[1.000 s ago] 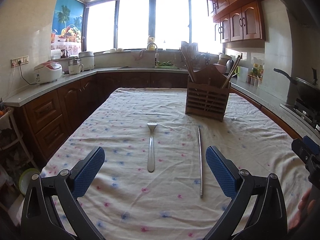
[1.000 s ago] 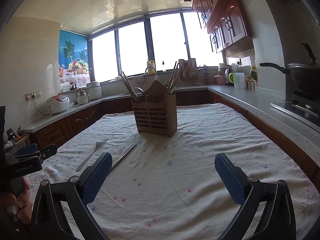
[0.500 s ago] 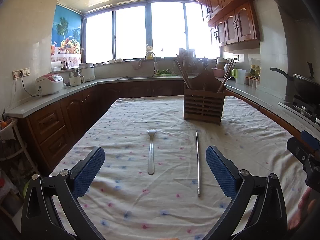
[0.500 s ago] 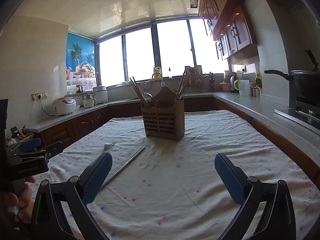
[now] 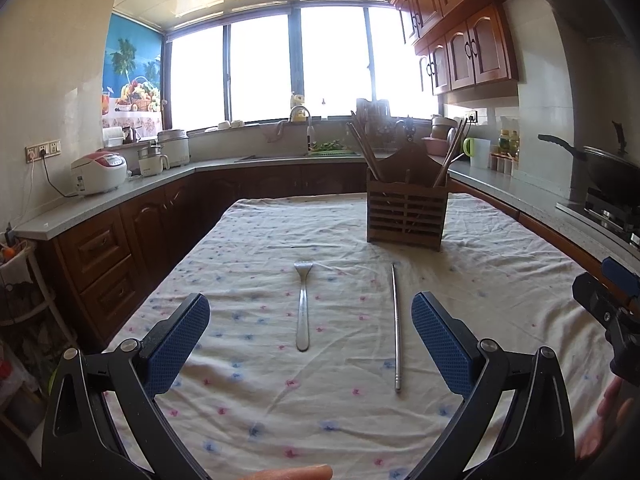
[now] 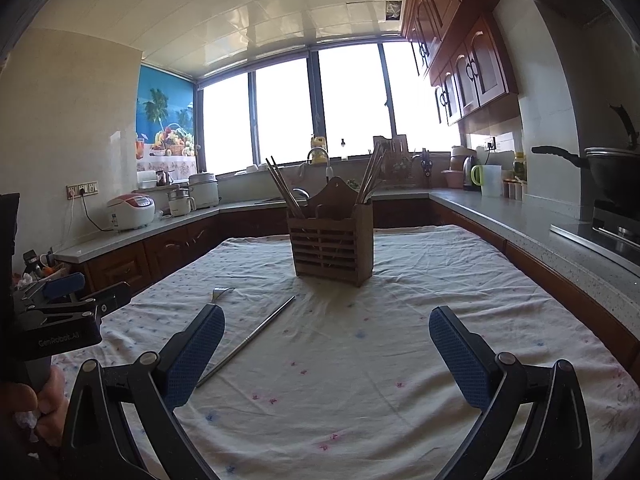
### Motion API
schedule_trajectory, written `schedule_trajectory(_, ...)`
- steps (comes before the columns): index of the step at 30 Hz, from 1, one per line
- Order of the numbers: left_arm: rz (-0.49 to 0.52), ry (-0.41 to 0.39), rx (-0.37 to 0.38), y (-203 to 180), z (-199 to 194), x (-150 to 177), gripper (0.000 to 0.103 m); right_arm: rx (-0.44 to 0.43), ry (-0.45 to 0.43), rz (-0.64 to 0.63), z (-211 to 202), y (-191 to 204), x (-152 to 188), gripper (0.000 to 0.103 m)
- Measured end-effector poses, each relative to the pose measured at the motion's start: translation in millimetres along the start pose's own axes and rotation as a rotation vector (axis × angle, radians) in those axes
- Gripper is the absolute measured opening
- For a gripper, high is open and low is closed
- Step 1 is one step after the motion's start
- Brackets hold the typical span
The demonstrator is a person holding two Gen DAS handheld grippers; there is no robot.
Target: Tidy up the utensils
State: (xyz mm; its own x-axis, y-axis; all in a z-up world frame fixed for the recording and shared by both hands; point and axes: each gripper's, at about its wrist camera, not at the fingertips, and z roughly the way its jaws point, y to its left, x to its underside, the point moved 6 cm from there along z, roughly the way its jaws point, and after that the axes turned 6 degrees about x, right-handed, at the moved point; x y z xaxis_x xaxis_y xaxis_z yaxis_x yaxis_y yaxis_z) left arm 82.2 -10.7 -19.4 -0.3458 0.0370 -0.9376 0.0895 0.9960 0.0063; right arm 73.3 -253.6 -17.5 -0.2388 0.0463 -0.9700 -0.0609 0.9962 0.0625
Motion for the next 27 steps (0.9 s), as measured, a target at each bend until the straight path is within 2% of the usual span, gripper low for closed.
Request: schedule_trajectory(27, 0.007, 0.015, 0.016, -2.9, 3.8, 1.7, 0.103, -0.012, 0.008, 0.012, -0.6, 2.0, -1.5, 0.103)
